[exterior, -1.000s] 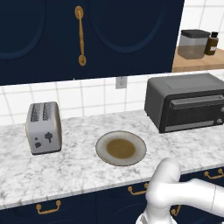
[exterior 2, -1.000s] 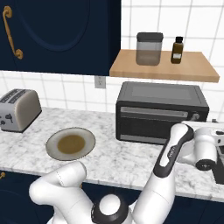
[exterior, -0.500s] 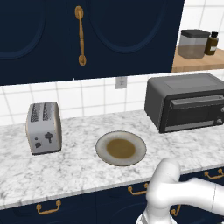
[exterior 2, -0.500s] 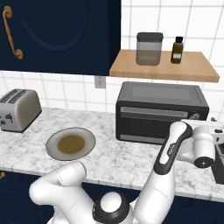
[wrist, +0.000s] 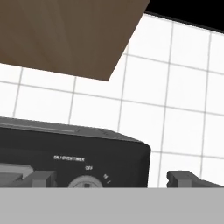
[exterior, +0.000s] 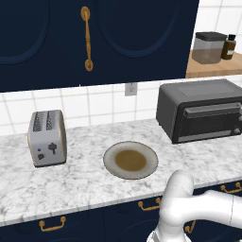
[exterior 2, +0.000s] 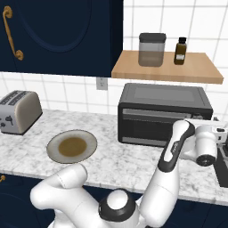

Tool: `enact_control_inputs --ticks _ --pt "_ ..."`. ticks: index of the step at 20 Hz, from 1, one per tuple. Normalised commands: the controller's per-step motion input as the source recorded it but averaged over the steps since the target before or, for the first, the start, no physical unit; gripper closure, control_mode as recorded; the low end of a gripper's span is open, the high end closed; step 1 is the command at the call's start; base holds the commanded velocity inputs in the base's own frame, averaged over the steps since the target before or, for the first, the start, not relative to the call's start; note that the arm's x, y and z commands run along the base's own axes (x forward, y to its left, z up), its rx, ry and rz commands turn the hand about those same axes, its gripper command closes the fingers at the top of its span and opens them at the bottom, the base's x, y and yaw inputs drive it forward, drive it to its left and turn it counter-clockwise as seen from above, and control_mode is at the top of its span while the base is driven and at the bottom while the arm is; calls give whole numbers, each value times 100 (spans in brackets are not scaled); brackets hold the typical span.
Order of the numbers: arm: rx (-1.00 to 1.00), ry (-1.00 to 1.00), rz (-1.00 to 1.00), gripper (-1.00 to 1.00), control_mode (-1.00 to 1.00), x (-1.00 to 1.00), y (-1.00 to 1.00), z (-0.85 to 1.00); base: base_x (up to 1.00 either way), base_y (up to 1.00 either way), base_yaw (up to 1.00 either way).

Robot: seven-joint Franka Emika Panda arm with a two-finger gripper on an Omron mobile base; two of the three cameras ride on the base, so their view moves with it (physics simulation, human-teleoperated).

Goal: Pick up the kebab skewer and baguette bread, and place them inside the toaster oven. Close the toaster oven door and start by setting the timer.

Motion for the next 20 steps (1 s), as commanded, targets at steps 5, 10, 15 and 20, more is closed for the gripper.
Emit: enact_control_inputs --ticks 5,10,15,20 --pt "0 0 0 -100 -100 3 -16 -4 0 0 0" --pt "0 0 0 -100 -100 0 -25 -1 0 0 0" --pt "0 0 0 -100 -100 0 -1 -9 0 0 0" --pt "0 0 0 -100 -100 0 0 -11 0 0 0"
